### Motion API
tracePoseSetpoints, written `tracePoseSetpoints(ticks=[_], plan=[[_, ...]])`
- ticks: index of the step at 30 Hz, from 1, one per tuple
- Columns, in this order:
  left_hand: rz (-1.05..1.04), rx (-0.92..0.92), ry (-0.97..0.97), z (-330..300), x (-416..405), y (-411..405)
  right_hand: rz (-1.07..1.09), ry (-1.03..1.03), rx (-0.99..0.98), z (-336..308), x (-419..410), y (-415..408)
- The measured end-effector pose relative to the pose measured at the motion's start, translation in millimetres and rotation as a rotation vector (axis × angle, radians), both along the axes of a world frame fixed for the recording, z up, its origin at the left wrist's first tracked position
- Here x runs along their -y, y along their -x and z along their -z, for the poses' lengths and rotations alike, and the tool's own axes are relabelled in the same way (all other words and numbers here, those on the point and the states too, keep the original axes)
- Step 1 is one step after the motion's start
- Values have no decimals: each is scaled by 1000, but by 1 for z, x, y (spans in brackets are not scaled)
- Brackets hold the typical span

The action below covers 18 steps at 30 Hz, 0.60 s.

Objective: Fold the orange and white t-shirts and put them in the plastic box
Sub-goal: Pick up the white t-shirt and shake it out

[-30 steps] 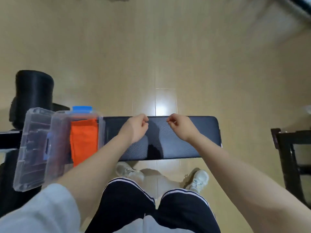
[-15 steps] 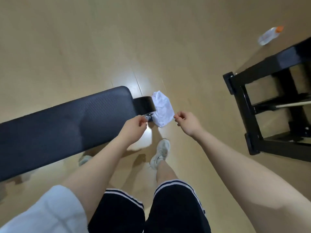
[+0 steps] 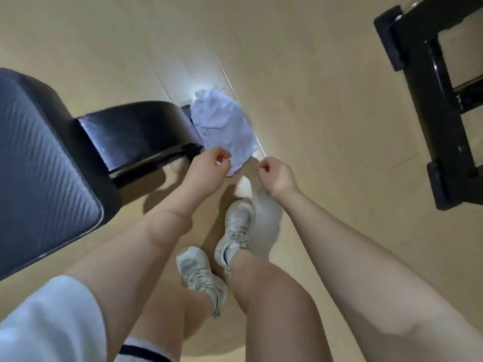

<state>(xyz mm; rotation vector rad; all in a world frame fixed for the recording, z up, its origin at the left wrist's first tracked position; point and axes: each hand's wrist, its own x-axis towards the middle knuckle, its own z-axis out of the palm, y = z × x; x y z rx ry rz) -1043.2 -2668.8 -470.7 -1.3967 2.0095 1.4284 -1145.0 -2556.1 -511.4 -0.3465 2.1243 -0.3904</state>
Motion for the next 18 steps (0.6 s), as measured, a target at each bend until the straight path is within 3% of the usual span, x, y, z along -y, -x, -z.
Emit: tracePoseSetpoints(ticks=[5, 10, 14, 18], plan=[[64, -20, 139, 136, 8, 16, 8, 29, -22, 152, 21, 0], [52, -178, 279, 200, 26, 34, -24, 41, -130, 259, 55, 0], [-75, -233, 229, 204, 39, 43, 22, 101, -252, 275, 69, 8], [-208, -214, 145, 157, 30, 30, -18, 222, -295, 209, 58, 17]])
